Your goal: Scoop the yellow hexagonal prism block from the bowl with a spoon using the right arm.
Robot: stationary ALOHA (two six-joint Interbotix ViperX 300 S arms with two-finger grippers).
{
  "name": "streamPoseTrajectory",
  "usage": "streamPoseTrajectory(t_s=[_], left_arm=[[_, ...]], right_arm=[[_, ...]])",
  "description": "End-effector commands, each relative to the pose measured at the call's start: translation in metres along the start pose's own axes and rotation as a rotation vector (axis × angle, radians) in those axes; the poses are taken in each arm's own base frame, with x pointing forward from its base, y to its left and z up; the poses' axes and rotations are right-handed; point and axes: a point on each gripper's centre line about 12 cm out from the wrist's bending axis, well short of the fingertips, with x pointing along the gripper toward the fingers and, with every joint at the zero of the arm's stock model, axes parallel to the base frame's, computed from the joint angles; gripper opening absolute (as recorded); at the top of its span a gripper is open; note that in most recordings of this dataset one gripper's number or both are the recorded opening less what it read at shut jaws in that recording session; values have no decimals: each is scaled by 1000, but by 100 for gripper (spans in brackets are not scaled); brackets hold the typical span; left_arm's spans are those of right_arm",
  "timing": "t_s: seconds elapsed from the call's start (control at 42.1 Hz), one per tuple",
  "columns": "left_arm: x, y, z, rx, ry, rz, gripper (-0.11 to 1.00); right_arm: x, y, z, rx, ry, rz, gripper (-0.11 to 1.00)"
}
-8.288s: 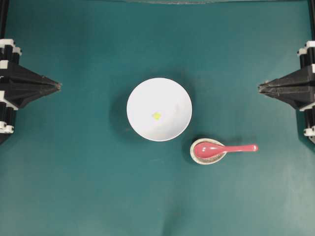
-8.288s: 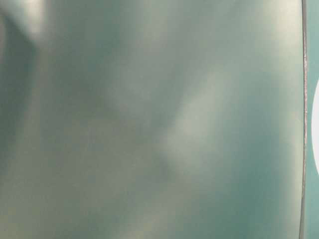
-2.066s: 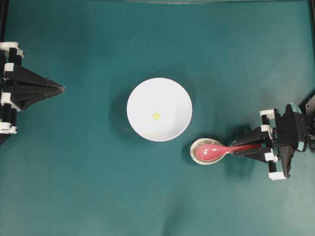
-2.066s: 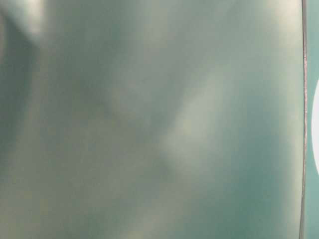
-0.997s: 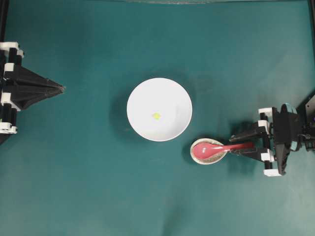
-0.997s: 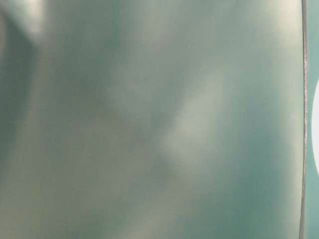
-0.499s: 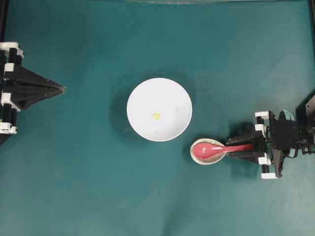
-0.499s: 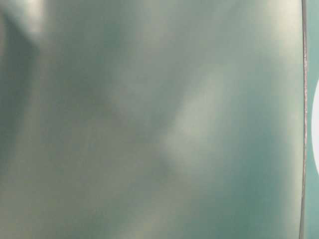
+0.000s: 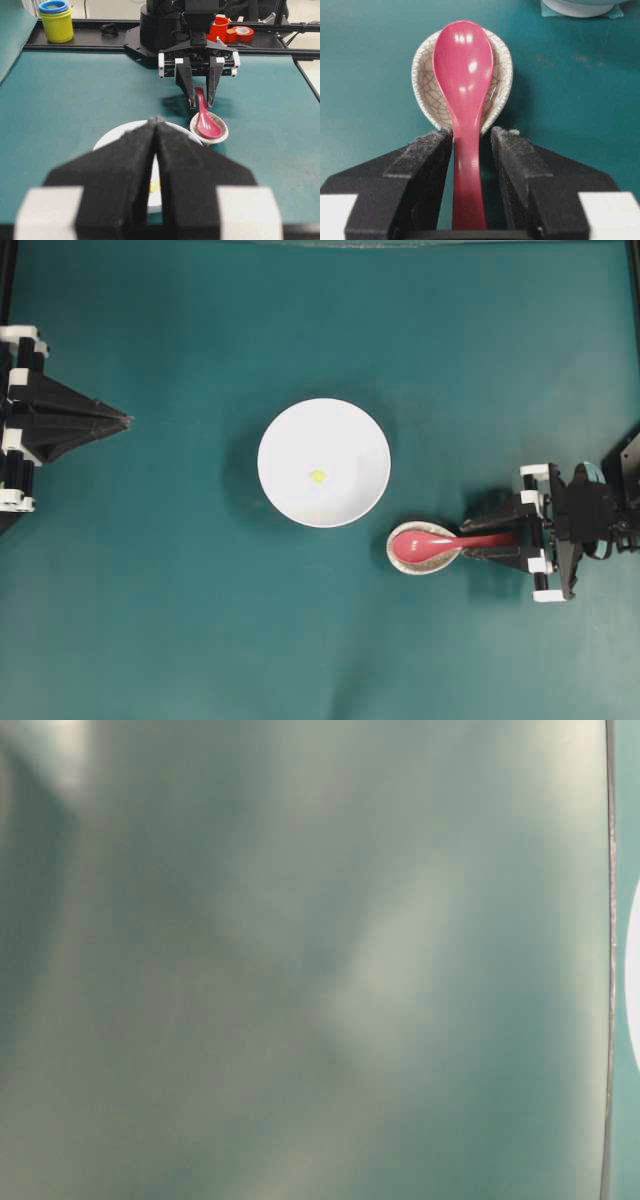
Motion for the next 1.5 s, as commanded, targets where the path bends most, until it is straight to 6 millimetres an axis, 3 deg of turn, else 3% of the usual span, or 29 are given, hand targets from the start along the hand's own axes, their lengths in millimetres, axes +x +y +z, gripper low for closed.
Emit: streamPoseTrajectory(t_s=[0.0,0.166,0.356,0.546,0.641,0.902,1.116,1.472], left_arm=[[2,0,2,1,-5,1,0],[2,0,2,1,-6,1,0],[2,0,2,3,-6,1,0],[2,0,3,3,-8,1,0],[1,0,3,3,-6,1,0],[1,0,-1,4,35,1,0],[1,0,-5,-3,61,2,0],[1,-2,0,1,35,-9,0]], right_arm=[[0,2,4,5,-22,8,44],[0,2,4,5,-22,8,42],[0,2,4,4,-24,8,23],[-1,3,11,17,-46,14,22],[-2,5,18,36,-67,23,6],[-3,11,40,106,-33,50,4],[-1,9,44,131,46,43,4],[-2,5,51,116,-19,32,8]])
